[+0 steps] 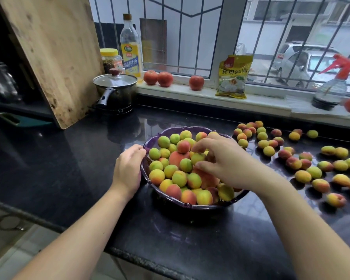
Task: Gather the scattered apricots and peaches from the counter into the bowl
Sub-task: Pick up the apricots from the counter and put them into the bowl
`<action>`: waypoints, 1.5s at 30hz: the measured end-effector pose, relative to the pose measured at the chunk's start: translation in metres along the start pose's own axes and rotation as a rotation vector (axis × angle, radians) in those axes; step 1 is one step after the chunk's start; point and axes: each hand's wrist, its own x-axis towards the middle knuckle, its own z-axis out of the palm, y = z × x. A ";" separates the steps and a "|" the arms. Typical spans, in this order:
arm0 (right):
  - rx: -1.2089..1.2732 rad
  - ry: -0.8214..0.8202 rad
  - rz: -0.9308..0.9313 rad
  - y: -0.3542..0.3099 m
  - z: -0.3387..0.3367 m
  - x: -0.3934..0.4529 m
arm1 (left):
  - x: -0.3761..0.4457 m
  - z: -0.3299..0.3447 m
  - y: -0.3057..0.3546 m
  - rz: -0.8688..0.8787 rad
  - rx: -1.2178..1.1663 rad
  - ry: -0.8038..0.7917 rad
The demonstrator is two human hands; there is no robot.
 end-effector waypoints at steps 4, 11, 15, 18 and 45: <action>-0.015 0.013 0.022 -0.004 0.003 0.000 | -0.001 0.000 0.001 -0.008 0.004 -0.001; -0.014 0.014 0.040 -0.006 0.006 0.001 | -0.001 0.000 0.002 0.000 -0.009 -0.004; 0.011 0.041 0.047 -0.009 0.010 0.001 | -0.002 0.000 0.002 0.008 -0.002 -0.003; 0.005 0.043 0.050 -0.008 0.011 0.001 | -0.001 0.000 0.002 0.014 0.002 -0.003; -0.104 0.434 0.823 0.123 0.044 0.024 | -0.001 0.000 0.002 0.023 0.010 -0.003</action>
